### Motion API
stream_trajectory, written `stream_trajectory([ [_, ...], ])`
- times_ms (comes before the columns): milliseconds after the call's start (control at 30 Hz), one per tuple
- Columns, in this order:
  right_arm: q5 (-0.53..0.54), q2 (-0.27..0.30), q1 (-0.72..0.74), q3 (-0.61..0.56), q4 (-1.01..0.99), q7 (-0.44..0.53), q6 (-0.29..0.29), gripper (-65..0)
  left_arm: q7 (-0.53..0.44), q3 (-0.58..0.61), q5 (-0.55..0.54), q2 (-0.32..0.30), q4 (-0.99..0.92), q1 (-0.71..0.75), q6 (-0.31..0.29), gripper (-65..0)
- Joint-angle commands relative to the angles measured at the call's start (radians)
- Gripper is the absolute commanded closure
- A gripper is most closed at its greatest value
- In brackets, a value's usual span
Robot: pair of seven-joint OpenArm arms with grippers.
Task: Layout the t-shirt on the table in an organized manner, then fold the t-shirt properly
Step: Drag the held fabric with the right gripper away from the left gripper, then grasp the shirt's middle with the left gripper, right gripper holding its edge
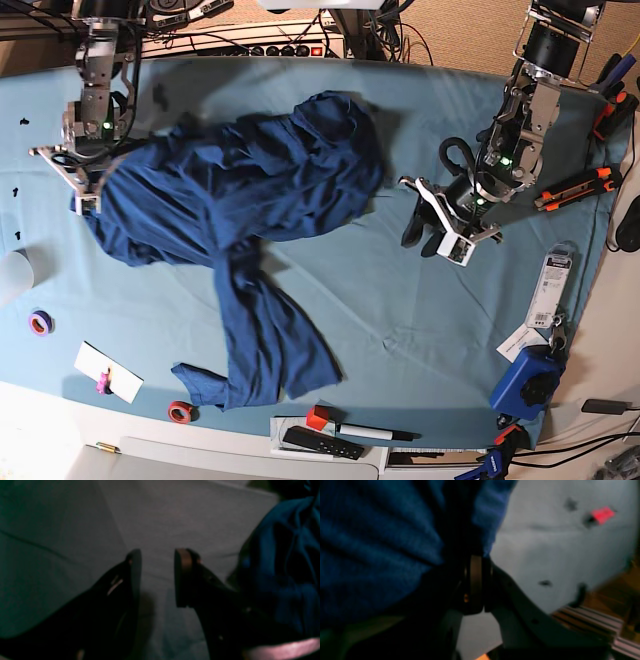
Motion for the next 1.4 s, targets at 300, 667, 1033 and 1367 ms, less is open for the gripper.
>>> stream_trajectory([
  [300,0.01,0.027,0.0,0.005,0.018,0.014,-0.042,-15.8,-0.027,-0.006,-0.063,-0.008,0.017,-0.019,-0.045,-22.8],
  [667,0.063,0.025,0.03,0.005,0.019,0.22,-0.032,-23.6,-0.03,-0.006,-0.068,0.014,0.017,-0.042,-0.058,-22.8],
  [1033,0.46,-0.136,0.177,0.004,0.019,0.218,0.16,-23.6,0.143,-0.006,-0.146,0.217,-0.072,-0.219,-0.093,-22.8],
  [1367,0.383,-0.206,0.177,0.005,-0.219,0.243,0.167,-23.6,0.138,0.196,-0.08,0.386,-0.4,-0.456,-0.093,-26.4],
])
